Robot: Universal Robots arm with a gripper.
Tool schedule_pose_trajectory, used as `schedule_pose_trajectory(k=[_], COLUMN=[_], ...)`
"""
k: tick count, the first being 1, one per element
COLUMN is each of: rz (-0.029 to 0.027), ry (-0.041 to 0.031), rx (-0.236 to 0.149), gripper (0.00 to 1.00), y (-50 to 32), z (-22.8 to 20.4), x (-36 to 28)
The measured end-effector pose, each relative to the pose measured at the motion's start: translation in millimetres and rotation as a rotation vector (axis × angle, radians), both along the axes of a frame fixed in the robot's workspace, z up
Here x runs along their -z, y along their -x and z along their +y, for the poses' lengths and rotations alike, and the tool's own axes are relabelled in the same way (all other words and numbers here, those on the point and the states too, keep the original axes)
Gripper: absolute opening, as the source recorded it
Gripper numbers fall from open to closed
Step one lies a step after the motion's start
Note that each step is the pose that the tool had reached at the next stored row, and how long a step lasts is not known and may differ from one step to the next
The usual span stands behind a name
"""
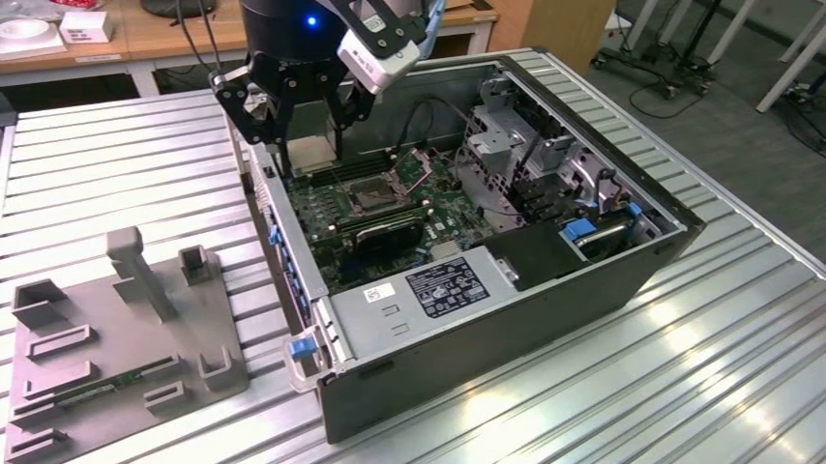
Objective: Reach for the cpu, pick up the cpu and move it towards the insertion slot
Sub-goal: 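Pick up the cpu and move it towards the insertion slot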
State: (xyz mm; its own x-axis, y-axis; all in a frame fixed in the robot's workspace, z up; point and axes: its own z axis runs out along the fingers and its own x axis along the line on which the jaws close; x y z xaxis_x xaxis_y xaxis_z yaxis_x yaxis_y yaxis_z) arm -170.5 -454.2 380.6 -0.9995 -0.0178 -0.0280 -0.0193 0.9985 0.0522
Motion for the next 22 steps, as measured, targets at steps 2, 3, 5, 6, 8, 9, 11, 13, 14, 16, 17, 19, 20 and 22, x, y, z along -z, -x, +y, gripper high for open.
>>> schedule_pose_trajectory(k=[2,3,5,6,8,9,11,13,14,16,17,19,20,22], rz=[0.0,0.0,0.0001,0.0,0.0001,0.0,0.0001,0.0,0.0,0.0,0.0001,0.0001,0.0,0.0], ry=[0.0,-0.0001,0.0,-0.0001,0.0,0.0,0.0,0.0,-0.0001,-0.0001,0.0,0.0,0.0,0.0], rx=[0.0,0.0,0.0,0.0,0.0,0.0,0.0,0.0,0.0,0.0,0.0,0.0,0.0,0.0], gripper=[0.55,0.55,0.55,0.55,0.55,0.55,0.55,0.55,0.55,0.55,0.55,0.55,0.55,0.55], y=[-0.2,-0.2,-0.3,-0.3,-0.3,-0.5,-1.0,-2.2,-3.3,-5.8,-7.4,-10.1,-11.8,-14.4], z=[0.0,0.0,0.0,0.0,0.0,0.0,0.0,0.1,0.0,0.0,0.0,0.0,0.0,0.0], x=[0.0,0.0,0.0,0.0,0.0,0.0,0.0,0.0,0.0,0.1,0.0,0.1,0.1,0.1])
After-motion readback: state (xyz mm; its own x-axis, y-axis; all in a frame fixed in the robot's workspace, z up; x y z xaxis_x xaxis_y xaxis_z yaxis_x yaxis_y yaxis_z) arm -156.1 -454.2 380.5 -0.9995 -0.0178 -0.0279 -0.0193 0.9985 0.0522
